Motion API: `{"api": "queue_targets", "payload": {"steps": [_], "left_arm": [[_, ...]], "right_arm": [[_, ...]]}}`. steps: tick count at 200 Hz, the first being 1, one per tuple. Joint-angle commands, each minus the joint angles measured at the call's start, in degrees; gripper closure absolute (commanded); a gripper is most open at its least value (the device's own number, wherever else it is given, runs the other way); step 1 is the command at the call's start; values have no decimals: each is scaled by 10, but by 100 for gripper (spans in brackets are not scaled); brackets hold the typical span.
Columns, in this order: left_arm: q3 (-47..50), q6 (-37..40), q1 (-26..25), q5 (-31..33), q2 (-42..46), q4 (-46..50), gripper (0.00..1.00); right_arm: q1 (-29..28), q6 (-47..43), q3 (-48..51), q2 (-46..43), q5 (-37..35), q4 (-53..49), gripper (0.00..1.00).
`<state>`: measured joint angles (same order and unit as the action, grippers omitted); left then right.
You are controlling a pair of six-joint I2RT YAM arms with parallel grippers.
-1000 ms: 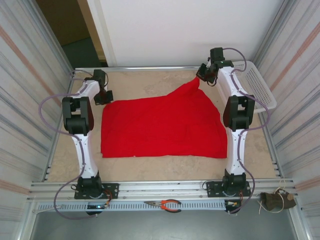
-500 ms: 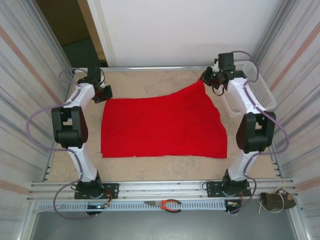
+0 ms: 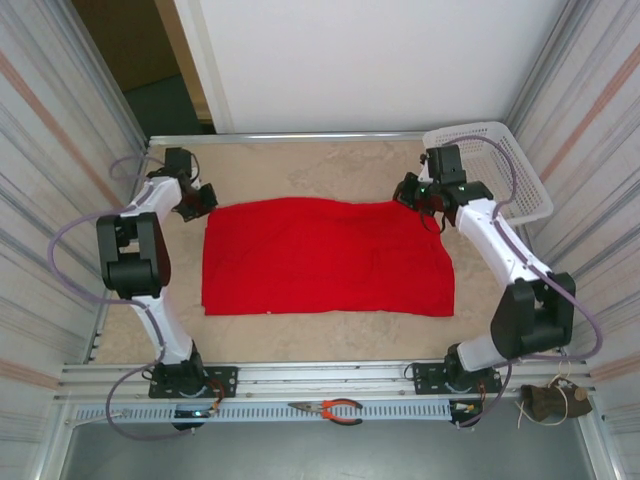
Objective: Fold the inside-out t-shirt
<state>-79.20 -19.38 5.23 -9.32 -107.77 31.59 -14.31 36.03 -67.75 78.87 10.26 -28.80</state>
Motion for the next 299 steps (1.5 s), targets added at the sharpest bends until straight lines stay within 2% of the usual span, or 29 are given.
{"api": "queue_targets", "payload": {"steps": [1, 68, 120, 179, 204, 216, 229, 234, 263, 299], "left_arm": [[27, -26, 8, -21, 45, -21, 100], [115, -87, 37, -53, 84, -71, 100], [150, -110, 37, -65, 95, -89, 100], [190, -124, 37, -59, 107, -97, 100], [202, -128, 37, -61, 115, -98, 90], [207, -128, 37, -59, 125, -96, 79], [212, -125, 37, -53, 144, -92, 67], [213, -124, 37, -50, 152, -90, 62], [215, -114, 37, -40, 208, -71, 54], [218, -121, 24, -63, 256, -66, 47]], "right_arm": [[-14, 13, 17, -39, -40, -21, 100], [-38, 22, 64, -118, -106, -62, 100], [-45, 31, 94, -155, -112, -82, 100], [-94, 61, 155, -176, -133, -90, 100], [-126, 87, 189, -190, -166, -108, 100], [-131, 98, 201, -204, -184, -124, 84], [-131, 102, 205, -218, -207, -134, 59], [-128, 101, 203, -234, -214, -137, 55], [-97, 67, 163, -225, -211, -146, 54], [-63, -12, 123, -100, -127, -77, 52]]}}
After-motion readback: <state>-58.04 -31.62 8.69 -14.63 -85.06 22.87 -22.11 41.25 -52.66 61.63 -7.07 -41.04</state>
